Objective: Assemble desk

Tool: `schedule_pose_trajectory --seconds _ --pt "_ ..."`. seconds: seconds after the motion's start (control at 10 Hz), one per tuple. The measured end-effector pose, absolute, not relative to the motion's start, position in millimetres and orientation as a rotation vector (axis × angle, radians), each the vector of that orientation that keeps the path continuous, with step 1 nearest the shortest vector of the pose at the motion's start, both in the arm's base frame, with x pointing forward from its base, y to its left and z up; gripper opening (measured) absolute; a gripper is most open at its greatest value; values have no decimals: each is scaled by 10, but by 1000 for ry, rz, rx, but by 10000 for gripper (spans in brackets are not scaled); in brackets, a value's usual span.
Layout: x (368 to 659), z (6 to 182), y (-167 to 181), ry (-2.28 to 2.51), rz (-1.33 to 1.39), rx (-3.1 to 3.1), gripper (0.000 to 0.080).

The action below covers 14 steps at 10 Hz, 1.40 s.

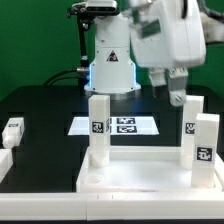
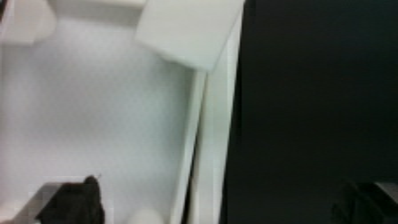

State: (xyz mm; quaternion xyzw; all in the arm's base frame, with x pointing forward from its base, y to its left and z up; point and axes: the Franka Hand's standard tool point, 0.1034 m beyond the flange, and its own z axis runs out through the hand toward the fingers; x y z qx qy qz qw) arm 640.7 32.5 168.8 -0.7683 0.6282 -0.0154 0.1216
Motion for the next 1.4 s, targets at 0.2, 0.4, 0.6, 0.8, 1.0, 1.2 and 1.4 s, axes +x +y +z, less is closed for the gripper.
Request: schedule_pose_trajectory --seconds 0.2,0.4,0.6,0.8,1.0,1.2,1.4 --pt "6419 1757 161 1669 -104 -2362 648" --pt "6415 1742 172 1537 -119 -2455 648" --pt "6412 1736 167 1550 -116 -2448 648" --pt "6221 1699 -85 1467 -112 -2509 648" --pt "5868 1746 -449 1399 -93 -2546 648" --pt "5827 1739 -518 1414 -93 -2544 648" --pt "5824 1730 -524 1379 -97 -2565 648"
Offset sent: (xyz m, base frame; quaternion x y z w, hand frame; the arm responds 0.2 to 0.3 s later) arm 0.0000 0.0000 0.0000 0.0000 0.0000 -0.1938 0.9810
